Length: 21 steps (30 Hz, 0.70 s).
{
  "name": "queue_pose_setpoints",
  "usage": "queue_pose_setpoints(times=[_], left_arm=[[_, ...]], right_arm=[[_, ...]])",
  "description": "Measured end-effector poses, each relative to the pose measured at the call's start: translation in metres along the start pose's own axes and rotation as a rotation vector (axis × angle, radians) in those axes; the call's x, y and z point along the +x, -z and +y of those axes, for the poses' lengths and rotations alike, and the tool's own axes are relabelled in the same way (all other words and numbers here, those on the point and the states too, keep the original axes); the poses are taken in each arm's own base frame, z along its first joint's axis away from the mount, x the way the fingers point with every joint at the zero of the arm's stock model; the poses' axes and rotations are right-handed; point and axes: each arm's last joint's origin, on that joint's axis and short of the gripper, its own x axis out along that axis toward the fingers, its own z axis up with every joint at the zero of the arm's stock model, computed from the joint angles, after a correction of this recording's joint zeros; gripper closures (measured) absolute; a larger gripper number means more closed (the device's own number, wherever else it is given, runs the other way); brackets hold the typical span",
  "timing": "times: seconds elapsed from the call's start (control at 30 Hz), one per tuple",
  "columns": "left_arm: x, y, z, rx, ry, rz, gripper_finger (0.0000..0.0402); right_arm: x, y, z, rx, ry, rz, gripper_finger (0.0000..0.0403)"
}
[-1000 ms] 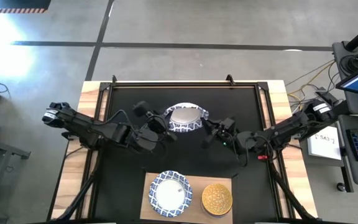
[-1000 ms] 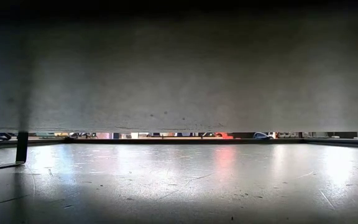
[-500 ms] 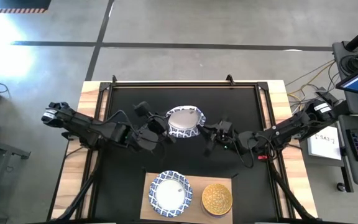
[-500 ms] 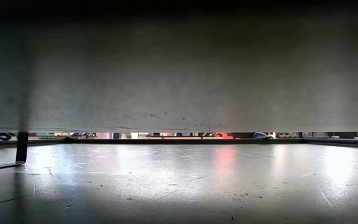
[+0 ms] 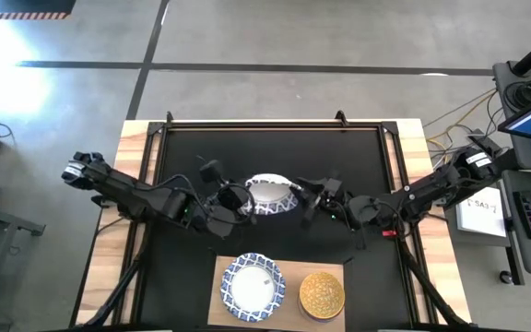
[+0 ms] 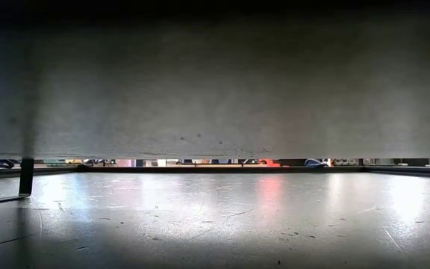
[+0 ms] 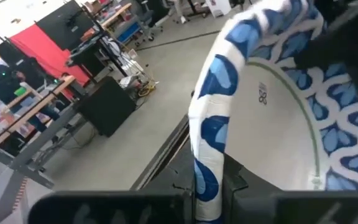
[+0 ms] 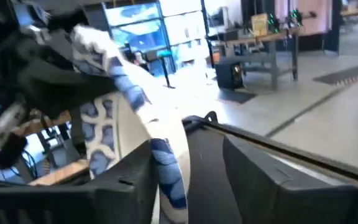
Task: Place and stack bowls onto a shelf
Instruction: Stack the large white bowl on top of the large white bowl on the shelf
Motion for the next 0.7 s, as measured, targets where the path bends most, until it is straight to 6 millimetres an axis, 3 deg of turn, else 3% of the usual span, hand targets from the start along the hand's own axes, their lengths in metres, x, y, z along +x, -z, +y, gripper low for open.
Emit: queue_pose_setpoints(times=[0.3, 0.57, 0.7], left_arm=[[-0.005, 0.007, 0.009, -0.022, -0.015, 0.044, 0.0401], [-0.009, 0.011, 0.020, -0.028, -0.036, 0.067, 0.0401], [-0.012, 0.009, 0.024, -0.062, 0.067, 0.083, 0.0401]], right_arm=[[-0.001, 0.011, -0.002, 0.087, 0.029, 0.075, 0.0187], [-0.003, 0.014, 0.005, 0.272, -0.217, 0.200, 0.0179], [-0.004, 0.017, 0.007, 0.345, -0.287, 0.271, 0.0179]])
